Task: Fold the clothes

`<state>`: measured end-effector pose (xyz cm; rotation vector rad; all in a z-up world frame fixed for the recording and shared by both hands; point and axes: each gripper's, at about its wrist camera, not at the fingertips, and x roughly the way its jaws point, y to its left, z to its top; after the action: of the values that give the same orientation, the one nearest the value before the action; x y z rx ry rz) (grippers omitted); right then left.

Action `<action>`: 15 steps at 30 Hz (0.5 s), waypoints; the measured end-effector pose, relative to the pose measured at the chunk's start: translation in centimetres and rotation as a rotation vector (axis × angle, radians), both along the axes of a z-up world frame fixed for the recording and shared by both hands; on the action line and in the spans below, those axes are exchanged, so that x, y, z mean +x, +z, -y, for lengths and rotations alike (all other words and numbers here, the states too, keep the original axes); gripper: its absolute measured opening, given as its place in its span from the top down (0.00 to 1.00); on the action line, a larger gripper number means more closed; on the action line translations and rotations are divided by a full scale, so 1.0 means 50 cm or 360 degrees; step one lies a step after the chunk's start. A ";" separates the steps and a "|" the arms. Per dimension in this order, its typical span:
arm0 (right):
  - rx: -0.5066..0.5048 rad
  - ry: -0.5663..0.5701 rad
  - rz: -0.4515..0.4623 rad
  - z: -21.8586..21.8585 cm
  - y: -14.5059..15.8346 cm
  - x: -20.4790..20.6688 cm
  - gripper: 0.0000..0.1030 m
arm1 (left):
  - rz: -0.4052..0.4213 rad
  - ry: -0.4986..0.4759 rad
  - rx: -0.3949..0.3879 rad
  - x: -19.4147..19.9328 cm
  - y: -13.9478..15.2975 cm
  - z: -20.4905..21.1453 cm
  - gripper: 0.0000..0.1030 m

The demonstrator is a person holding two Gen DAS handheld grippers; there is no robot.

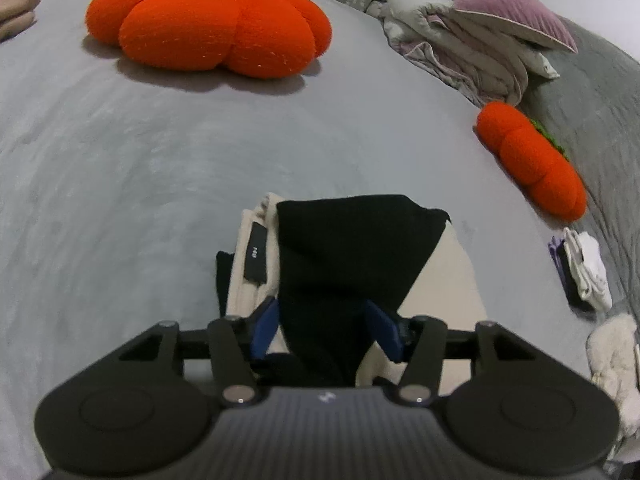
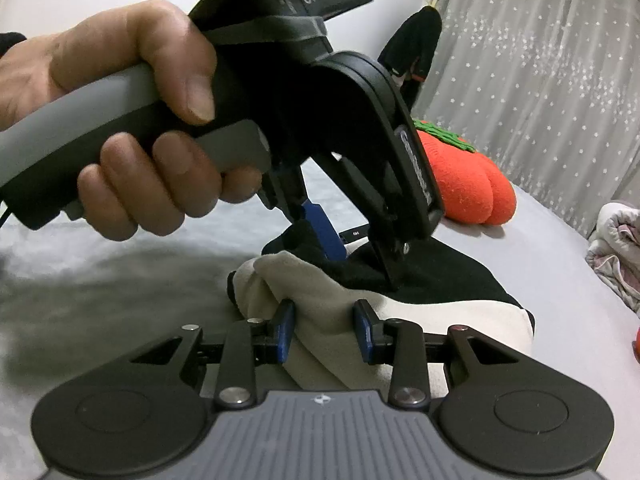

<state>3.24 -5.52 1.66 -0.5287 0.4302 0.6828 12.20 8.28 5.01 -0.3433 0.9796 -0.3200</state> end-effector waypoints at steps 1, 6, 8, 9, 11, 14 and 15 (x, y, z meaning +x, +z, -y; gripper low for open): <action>0.0001 -0.0002 0.0000 -0.001 -0.002 -0.001 0.67 | 0.0007 0.0001 0.0007 0.000 -0.001 0.002 0.54; 0.0009 -0.0011 -0.0001 -0.002 -0.004 -0.014 0.68 | 0.0039 0.0032 0.0041 -0.005 -0.002 -0.002 0.86; 0.0011 -0.0011 -0.0001 0.000 -0.001 -0.016 0.68 | 0.0052 0.0048 0.0027 -0.007 0.004 -0.008 0.88; 0.0016 -0.0012 -0.0003 0.000 0.000 -0.016 0.68 | 0.0060 0.0055 0.0021 -0.008 0.007 -0.010 0.89; 0.0028 -0.0016 -0.0007 0.002 0.002 -0.017 0.68 | 0.0082 0.0063 0.0018 -0.010 0.014 -0.011 0.89; 0.0044 -0.0021 -0.0016 0.005 0.006 -0.018 0.68 | 0.0104 0.0076 0.0012 -0.013 0.024 -0.014 0.89; 0.0043 -0.0020 -0.0016 0.005 0.006 -0.017 0.68 | 0.0108 0.0080 0.0008 -0.013 0.026 -0.016 0.89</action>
<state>2.40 -5.78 1.97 -0.4967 0.4330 0.6785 11.54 9.08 6.30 -0.3499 0.9038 -0.2819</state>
